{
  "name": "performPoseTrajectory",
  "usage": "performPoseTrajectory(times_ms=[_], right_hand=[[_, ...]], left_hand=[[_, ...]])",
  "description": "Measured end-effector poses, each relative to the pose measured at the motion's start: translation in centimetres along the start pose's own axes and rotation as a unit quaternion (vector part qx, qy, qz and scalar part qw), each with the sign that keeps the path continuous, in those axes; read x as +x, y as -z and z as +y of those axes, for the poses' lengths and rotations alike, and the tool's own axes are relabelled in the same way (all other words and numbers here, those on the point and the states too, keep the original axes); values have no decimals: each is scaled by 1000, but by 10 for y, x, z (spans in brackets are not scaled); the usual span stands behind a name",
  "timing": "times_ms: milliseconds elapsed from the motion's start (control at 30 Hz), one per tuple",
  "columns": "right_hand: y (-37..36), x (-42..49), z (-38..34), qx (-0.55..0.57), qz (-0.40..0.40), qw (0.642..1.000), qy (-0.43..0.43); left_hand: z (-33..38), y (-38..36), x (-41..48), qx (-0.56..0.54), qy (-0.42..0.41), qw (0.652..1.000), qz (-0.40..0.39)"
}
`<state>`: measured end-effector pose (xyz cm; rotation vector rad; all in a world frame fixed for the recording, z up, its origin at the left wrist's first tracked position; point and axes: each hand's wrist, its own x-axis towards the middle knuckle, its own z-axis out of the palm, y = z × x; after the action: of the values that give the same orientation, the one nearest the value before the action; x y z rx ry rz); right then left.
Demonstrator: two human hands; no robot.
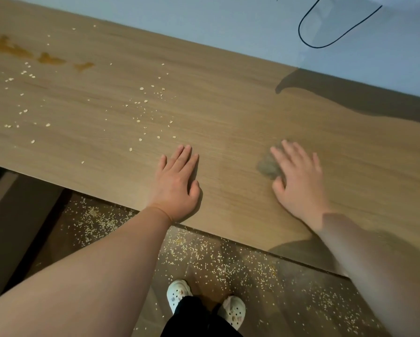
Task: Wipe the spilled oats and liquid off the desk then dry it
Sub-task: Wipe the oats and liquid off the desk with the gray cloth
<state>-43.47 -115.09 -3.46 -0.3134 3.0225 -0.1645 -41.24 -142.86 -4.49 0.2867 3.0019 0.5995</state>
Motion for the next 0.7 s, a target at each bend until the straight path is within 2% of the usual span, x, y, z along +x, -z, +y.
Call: performPoseTrajectory(times_ms=[100,167,200,267,333,367,400,467,533,567,600,633,700], right_hand=[[0,15,-24,33,41,982,-181],[-2,3,-56,55,53,974,-214],[-6,-9,-70,52,47,982,-178],[-14,-40,-86,18,19,999,-26],[-16,-54,-68,-27,-4,993,111],[-16,-52,-48,-45,-5,991,126],[-15,-48,-29,-54,-3,994,92],[-6,-31,-1,-30,13,995,-91],[4,-12,-5,21,36,965,-260],[7,-5,-20,38,31,954,-297],[6,-3,-38,39,25,957,-286],[1,-6,-58,23,19,972,-235],[-13,-23,-86,-22,1,996,-82]], left_hand=[[0,0,0,-2,-1,1000,7],[0,-1,0,-8,0,1000,13],[-1,-1,0,-7,1,1000,14],[-1,-1,-1,-5,1,1000,17],[-1,-1,-1,-6,1,1000,18],[-1,-1,-1,-6,2,1000,16],[-1,-1,-1,-5,3,1000,15],[-1,-1,-1,-1,3,1000,14],[0,-1,-1,2,5,1000,12],[0,0,-2,3,7,1000,11],[0,0,-2,5,8,1000,9],[1,0,-1,7,9,1000,8],[1,1,-1,11,8,1000,7]])
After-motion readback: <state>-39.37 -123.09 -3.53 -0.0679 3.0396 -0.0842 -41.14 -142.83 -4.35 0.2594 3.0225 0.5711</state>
